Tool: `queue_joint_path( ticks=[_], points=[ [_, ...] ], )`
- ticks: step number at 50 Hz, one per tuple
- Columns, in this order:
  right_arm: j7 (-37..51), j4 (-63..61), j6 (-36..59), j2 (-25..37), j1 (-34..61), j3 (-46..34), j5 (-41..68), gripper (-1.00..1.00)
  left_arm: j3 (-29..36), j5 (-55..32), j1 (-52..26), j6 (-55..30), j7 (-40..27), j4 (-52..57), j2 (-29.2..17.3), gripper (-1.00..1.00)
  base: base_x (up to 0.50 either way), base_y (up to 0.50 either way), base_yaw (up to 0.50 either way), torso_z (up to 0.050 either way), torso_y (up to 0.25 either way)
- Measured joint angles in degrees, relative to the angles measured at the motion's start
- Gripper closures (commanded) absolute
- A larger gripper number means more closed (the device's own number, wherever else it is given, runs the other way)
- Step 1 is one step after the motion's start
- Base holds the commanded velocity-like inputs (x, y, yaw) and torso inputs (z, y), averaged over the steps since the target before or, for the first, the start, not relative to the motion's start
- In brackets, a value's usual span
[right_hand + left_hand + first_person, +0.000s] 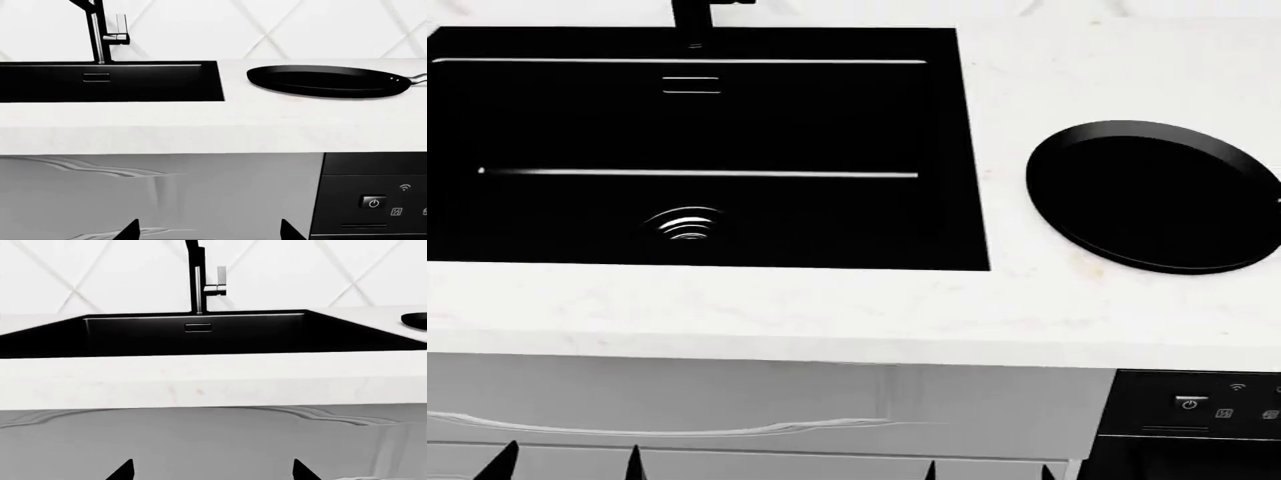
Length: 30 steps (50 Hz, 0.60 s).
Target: Pick the pan and sponge and place them into the sink. Then turn on the water.
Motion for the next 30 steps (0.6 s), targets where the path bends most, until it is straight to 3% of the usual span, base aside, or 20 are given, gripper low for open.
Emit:
queue_joint_path(
  ticks=[9, 30],
  points=[
    [0.7, -0.1, 0.2, 0.5, 0.1, -0.7, 0.4, -1.00, 0.6, -0.3, 0.0, 0.3, -0.8, 0.1, -0.5, -1.00, 0.00, 0.00, 0.00, 0.050, 0.000],
    [3.0, -3.2, 3.7, 1.7, 0.4, -2.0, 0.4, -1.00, 0.8, -3.6, 0.7, -2.2, -1.9, 3.5, -1.9, -1.00, 0.00, 0.00, 0.00, 0.000, 0.000]
  ],
)
